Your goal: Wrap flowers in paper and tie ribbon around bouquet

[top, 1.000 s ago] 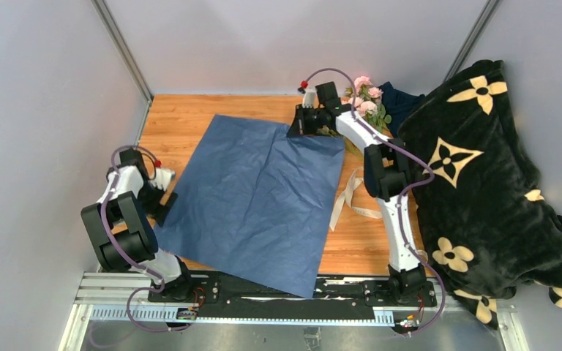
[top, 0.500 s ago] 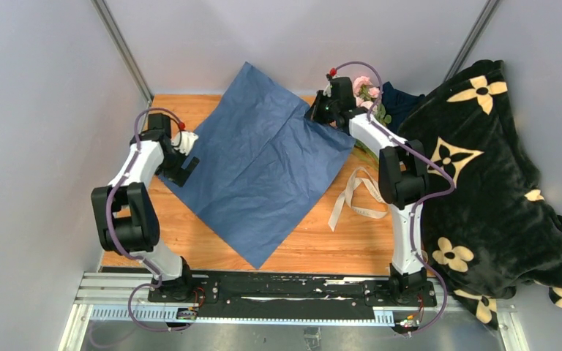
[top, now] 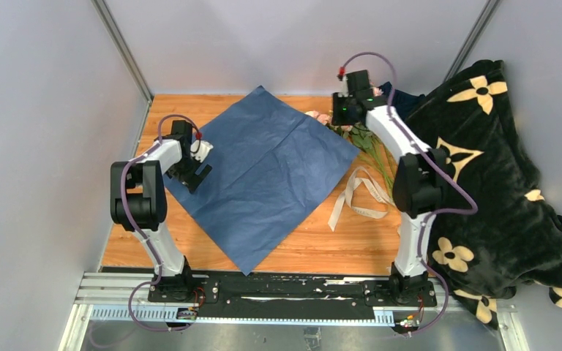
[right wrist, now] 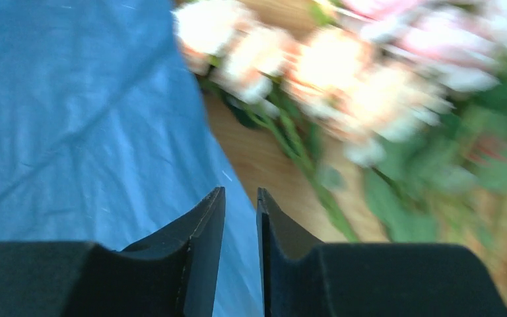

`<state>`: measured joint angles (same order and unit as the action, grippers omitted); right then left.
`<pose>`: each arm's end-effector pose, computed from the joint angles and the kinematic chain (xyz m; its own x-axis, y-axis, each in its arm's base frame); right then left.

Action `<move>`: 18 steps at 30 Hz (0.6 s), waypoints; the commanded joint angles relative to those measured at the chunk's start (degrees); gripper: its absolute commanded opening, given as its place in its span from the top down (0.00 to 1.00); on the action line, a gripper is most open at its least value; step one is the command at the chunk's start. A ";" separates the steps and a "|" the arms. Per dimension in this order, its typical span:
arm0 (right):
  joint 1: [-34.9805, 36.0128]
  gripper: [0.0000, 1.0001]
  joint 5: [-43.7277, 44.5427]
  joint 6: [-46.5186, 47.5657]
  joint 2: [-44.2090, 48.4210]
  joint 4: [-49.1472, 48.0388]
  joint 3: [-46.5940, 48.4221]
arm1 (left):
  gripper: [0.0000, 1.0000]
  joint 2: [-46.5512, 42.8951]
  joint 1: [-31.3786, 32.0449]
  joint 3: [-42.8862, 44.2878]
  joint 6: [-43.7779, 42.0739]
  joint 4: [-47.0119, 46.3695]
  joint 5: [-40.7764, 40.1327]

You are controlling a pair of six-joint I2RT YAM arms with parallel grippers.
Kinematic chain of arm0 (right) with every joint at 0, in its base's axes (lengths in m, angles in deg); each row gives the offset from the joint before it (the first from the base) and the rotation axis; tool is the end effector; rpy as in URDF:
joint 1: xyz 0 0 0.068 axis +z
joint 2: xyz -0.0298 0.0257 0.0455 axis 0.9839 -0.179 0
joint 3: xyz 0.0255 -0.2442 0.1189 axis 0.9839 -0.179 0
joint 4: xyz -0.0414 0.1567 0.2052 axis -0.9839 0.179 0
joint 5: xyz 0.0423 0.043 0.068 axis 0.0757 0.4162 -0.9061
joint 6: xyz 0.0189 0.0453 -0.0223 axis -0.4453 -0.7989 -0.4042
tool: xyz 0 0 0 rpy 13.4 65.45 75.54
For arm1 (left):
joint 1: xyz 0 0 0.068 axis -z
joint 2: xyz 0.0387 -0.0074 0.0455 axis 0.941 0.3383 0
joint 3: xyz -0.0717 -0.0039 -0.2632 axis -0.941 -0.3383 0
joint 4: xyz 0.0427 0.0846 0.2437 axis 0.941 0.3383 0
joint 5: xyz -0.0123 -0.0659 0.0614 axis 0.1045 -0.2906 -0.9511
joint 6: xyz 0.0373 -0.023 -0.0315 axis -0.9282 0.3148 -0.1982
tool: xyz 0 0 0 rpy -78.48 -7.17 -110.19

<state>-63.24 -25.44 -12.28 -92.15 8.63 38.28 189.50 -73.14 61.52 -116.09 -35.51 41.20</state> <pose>0.4652 0.1427 0.2806 -0.6446 -0.0027 -0.7645 -0.2771 0.9328 0.2304 0.3445 0.0231 0.1659 -0.8587 0.4916 -0.1445 0.4438 0.8545 0.2700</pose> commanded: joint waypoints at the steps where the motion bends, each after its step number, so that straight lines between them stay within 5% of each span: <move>1: -8.21 0.74 9.97 10.03 7.72 11.41 -6.24 | 0.06 -0.69 -0.05 -0.33 0.59 -1.80 0.15; 8: -8.68 0.77 3.78 27.54 2.10 21.81 -5.67 | 0.05 -7.43 -0.01 6.59 3.53 3.46 8.03; 18: -6.99 0.68 3.87 33.98 -8.40 24.61 4.23 | 0.04 -15.48 0.06 5.65 3.17 6.84 11.54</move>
<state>-71.66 -20.67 16.87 -99.96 29.90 38.17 174.18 -73.12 68.80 -112.87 -31.51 51.60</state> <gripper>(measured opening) 0.311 0.954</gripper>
